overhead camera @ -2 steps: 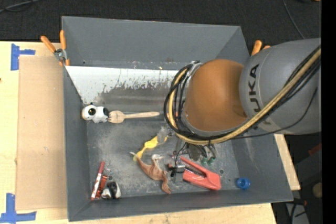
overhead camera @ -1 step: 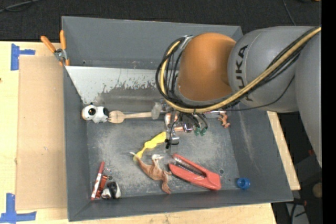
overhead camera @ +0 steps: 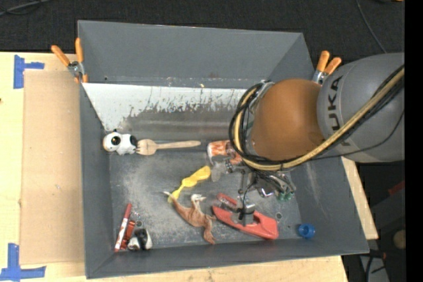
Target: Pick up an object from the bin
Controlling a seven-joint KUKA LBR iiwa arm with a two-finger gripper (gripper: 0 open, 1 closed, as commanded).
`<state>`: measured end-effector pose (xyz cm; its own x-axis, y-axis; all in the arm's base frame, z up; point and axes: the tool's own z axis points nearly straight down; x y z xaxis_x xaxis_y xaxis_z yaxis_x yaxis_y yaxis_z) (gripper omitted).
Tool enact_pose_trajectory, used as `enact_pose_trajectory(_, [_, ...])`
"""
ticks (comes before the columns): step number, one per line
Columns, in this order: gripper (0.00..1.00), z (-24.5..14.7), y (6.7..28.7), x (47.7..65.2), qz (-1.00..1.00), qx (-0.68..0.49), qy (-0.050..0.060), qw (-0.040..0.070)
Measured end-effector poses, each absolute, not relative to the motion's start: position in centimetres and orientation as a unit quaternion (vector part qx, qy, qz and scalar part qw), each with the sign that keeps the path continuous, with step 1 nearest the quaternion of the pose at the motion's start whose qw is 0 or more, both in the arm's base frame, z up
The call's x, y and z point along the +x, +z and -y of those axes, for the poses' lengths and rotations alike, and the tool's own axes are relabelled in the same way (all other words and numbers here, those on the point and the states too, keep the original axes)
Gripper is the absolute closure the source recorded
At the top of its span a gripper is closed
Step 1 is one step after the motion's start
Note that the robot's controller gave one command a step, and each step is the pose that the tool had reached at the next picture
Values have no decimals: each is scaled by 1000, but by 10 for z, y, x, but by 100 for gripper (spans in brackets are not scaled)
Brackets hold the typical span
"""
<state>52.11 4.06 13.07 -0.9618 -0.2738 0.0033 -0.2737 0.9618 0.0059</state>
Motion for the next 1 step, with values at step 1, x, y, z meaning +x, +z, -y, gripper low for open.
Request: enact_pose_trajectory(1, [0,-17,89,546,999,47,-4,-7])
